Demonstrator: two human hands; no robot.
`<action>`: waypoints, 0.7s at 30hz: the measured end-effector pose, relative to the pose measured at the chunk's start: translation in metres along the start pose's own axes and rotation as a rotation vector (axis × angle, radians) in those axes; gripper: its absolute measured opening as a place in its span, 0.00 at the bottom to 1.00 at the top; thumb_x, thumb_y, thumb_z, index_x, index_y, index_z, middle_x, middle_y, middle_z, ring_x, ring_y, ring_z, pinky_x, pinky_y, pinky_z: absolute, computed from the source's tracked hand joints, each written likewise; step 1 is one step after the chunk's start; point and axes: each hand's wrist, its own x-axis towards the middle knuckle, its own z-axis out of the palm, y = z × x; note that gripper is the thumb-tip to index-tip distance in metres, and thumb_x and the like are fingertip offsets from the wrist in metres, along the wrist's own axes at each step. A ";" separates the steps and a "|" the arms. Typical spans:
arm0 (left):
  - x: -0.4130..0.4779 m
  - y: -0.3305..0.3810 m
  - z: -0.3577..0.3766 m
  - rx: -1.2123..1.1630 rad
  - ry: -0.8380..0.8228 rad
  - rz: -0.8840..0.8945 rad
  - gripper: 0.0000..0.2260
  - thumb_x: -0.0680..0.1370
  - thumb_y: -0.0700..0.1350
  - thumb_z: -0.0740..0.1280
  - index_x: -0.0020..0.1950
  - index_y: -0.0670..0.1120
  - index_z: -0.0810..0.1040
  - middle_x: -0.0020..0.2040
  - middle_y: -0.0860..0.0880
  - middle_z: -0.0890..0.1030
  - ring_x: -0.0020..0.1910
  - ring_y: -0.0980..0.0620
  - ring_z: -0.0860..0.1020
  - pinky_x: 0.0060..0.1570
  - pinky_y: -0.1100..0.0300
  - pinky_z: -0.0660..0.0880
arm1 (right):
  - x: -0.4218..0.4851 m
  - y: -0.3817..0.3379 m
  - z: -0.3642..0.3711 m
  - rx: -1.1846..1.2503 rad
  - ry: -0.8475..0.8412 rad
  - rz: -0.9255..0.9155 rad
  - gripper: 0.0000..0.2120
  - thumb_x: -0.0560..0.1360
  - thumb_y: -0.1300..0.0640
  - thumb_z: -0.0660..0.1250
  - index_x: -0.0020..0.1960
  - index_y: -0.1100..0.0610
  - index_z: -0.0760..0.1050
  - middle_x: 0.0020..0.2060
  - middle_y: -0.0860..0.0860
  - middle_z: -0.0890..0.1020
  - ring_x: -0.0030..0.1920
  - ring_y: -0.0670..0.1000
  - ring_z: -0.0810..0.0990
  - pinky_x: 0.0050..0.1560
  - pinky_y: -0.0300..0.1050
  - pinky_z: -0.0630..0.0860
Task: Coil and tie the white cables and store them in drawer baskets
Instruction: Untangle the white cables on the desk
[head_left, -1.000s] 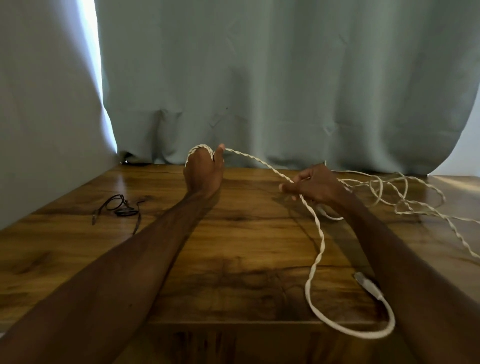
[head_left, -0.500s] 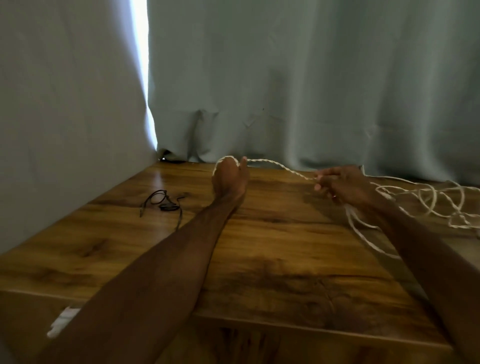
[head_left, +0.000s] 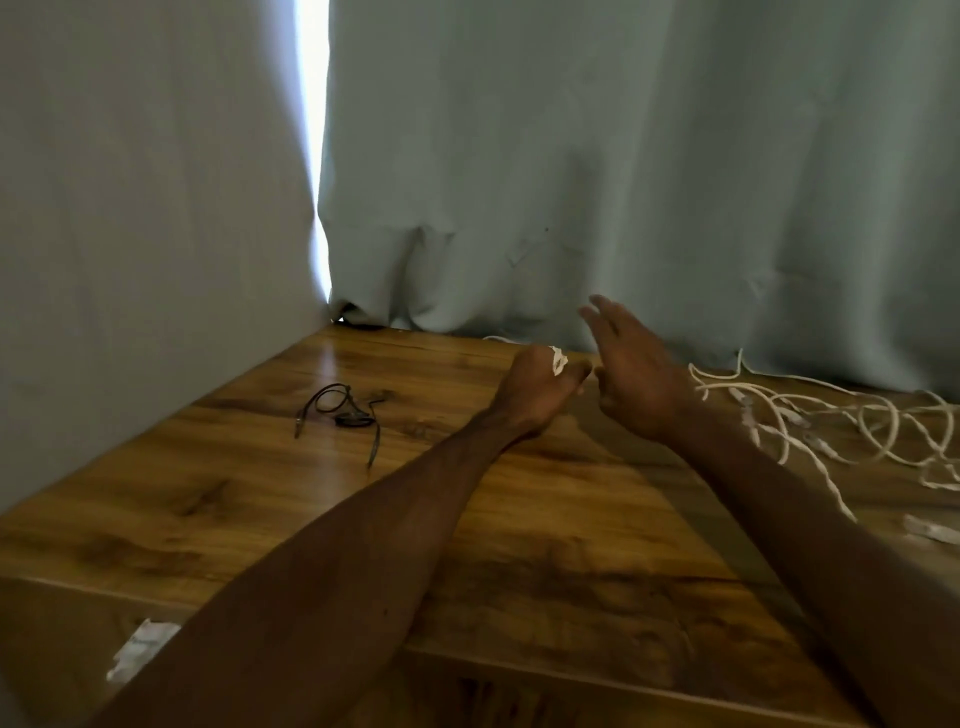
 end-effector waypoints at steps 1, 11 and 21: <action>-0.002 0.004 0.000 -0.081 -0.037 -0.004 0.17 0.80 0.48 0.68 0.34 0.41 0.80 0.27 0.47 0.78 0.27 0.51 0.76 0.31 0.52 0.71 | 0.001 0.002 0.004 0.068 -0.012 -0.021 0.32 0.72 0.60 0.68 0.76 0.63 0.68 0.74 0.63 0.70 0.75 0.64 0.68 0.73 0.61 0.67; -0.008 0.024 -0.008 -0.457 -0.316 -0.256 0.16 0.80 0.50 0.69 0.33 0.50 0.72 0.26 0.52 0.65 0.23 0.54 0.60 0.26 0.62 0.56 | -0.012 0.047 0.010 0.377 0.212 0.014 0.10 0.84 0.53 0.64 0.47 0.53 0.81 0.37 0.45 0.80 0.39 0.43 0.77 0.40 0.40 0.68; -0.011 0.035 0.003 -0.631 -0.585 -0.409 0.18 0.85 0.53 0.60 0.36 0.50 0.70 0.24 0.57 0.62 0.20 0.59 0.58 0.20 0.65 0.56 | -0.011 0.054 0.011 0.287 0.311 -0.029 0.16 0.83 0.45 0.60 0.51 0.53 0.82 0.43 0.48 0.83 0.43 0.48 0.78 0.44 0.54 0.76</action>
